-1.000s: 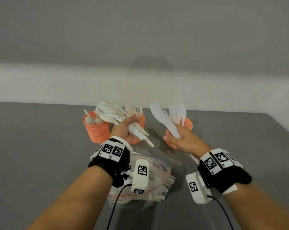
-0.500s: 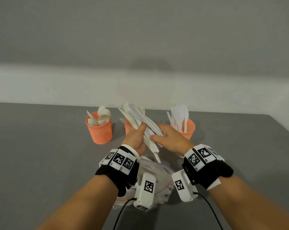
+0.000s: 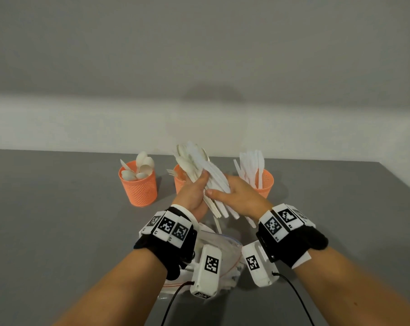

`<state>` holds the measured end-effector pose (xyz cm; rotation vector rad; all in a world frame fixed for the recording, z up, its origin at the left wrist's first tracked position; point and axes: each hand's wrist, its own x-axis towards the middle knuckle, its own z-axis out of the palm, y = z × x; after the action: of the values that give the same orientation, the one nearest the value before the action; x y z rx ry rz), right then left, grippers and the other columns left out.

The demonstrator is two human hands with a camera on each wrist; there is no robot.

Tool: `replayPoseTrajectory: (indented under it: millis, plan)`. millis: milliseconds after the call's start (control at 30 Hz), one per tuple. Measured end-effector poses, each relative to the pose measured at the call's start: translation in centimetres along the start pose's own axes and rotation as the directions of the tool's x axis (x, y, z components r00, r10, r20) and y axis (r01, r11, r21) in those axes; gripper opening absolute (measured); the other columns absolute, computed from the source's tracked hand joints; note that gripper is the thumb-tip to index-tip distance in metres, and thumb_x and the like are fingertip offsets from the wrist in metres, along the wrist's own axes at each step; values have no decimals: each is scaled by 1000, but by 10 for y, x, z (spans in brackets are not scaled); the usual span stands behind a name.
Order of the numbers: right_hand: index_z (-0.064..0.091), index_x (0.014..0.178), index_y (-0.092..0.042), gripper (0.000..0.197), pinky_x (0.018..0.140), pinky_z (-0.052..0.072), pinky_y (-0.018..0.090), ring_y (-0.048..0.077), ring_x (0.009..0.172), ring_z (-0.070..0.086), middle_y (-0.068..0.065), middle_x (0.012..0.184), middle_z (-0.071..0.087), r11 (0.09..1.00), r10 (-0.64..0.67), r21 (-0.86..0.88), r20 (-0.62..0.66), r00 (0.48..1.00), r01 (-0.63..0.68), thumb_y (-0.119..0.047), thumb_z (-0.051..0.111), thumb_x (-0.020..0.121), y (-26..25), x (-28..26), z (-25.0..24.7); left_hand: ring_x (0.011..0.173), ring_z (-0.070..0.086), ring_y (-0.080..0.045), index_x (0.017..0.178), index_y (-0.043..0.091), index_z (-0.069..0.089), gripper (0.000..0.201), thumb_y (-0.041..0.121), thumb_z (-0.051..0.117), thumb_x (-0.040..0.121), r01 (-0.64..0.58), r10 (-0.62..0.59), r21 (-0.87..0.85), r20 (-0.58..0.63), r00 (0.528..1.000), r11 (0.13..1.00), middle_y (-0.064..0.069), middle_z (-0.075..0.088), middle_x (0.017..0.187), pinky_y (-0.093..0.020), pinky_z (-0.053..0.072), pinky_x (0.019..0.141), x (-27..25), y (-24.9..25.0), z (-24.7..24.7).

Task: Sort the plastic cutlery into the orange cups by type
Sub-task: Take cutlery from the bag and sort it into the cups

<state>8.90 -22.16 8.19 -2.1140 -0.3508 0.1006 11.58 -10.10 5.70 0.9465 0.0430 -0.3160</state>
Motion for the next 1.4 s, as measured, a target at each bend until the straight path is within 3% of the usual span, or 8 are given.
replayPoseTrajectory:
  millis: [200,333,600,767,1033,1200,1300,1400]
  plan:
    - [56,117,-15,26,90,48,37,19,94,63,5,102,67,999,41,-36,84,996,-38,-24,51,93,2,-3,-7,73,71,-15,107,11,56,19,7,40,97,-56,60,-59,66,996,997,-8,68,86,-29,59,64,-3,-4,-3]
    - [44,132,-18,36,101,41,22,7,111,54,-6,121,57,1000,27,7,181,983,-29,-19,44,97,4,-8,-18,67,67,-15,118,6,50,28,2,51,91,-49,51,-27,70,996,998,-9,62,82,-28,58,59,3,2,-8]
    - [38,100,-18,11,59,52,18,6,55,58,3,74,54,935,30,349,-257,966,64,-7,37,98,-1,8,-66,52,53,-10,102,12,45,34,7,63,74,45,-43,-18,83,996,999,1,53,65,-22,49,51,17,6,-23]
    - [36,105,-17,13,76,47,20,11,70,53,-1,74,51,958,-71,214,-473,878,192,-7,35,97,5,37,-86,50,52,-6,100,19,52,19,8,60,86,-49,50,-16,83,995,999,3,53,70,-21,47,49,11,4,-10]
    - [39,125,-10,42,99,41,34,22,109,50,5,113,50,983,179,109,-419,890,-147,-12,58,87,62,50,-66,54,60,-8,93,12,56,18,3,64,80,-26,24,27,51,998,999,0,58,69,-23,52,53,11,5,-11]
    - [45,127,-11,50,98,32,24,23,116,42,11,123,46,976,-168,-211,-592,788,51,-15,66,81,38,42,-60,56,62,-6,89,16,56,19,-1,60,83,-2,2,6,-23,1000,1000,3,63,69,-23,51,55,18,9,-14]
    - [57,110,-9,32,85,33,8,19,105,50,4,107,53,935,-333,-254,-396,856,246,-16,69,80,7,29,-42,67,60,-9,93,16,55,21,-1,63,81,-12,11,-19,-73,997,1000,1,61,75,-23,50,57,22,9,-12]
    - [44,126,-11,58,76,38,10,12,96,52,0,106,53,972,-154,-174,28,988,156,-17,73,75,-13,17,-20,88,64,-23,125,2,48,51,6,67,77,-39,32,-52,-134,990,998,-14,61,104,-32,56,62,22,7,-6]
